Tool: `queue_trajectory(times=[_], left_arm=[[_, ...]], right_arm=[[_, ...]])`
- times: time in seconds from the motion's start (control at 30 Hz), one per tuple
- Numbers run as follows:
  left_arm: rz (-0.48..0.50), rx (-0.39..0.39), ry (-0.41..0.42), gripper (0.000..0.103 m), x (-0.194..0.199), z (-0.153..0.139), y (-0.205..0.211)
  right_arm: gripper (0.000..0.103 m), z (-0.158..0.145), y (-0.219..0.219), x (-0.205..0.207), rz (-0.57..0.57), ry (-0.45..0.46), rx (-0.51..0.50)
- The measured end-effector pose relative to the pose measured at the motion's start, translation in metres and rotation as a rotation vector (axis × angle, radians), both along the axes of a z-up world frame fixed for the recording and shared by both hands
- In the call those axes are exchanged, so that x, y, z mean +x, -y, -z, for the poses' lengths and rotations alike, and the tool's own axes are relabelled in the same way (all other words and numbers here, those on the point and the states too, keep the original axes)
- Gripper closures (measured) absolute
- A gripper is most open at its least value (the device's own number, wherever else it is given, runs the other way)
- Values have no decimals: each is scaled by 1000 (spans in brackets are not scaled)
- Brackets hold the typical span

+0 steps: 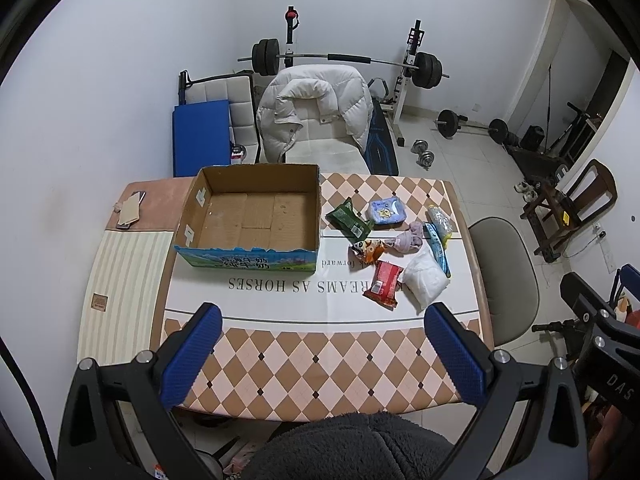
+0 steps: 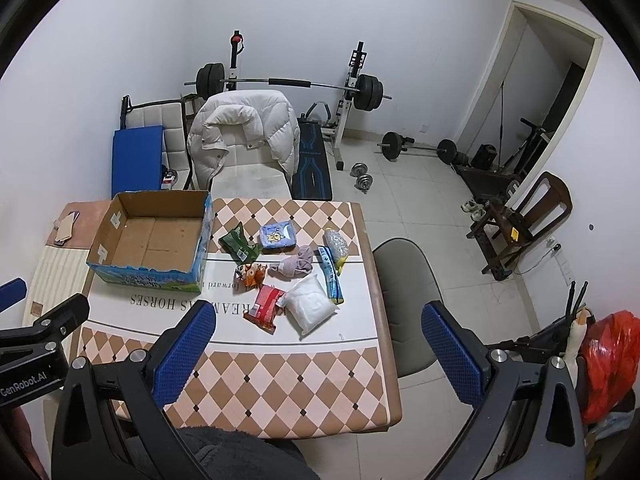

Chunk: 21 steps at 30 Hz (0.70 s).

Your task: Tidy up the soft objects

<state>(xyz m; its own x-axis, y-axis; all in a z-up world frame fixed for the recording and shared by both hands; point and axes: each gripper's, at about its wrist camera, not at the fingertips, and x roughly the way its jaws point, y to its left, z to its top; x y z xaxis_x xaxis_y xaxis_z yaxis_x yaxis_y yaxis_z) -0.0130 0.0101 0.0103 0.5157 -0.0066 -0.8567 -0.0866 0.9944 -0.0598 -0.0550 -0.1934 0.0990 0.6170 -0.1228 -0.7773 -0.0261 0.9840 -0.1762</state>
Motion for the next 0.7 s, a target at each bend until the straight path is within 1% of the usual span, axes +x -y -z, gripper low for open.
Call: queue_trajectory(times=[0.23,0.7], left_arm=[[-3,9,15,0,-2,5,4],[-7,17,33,0,-2,3,1]], right_arm=[[0,-3,-2,0,-1,9,-5],[0,-7,-1,1,3,11,11]])
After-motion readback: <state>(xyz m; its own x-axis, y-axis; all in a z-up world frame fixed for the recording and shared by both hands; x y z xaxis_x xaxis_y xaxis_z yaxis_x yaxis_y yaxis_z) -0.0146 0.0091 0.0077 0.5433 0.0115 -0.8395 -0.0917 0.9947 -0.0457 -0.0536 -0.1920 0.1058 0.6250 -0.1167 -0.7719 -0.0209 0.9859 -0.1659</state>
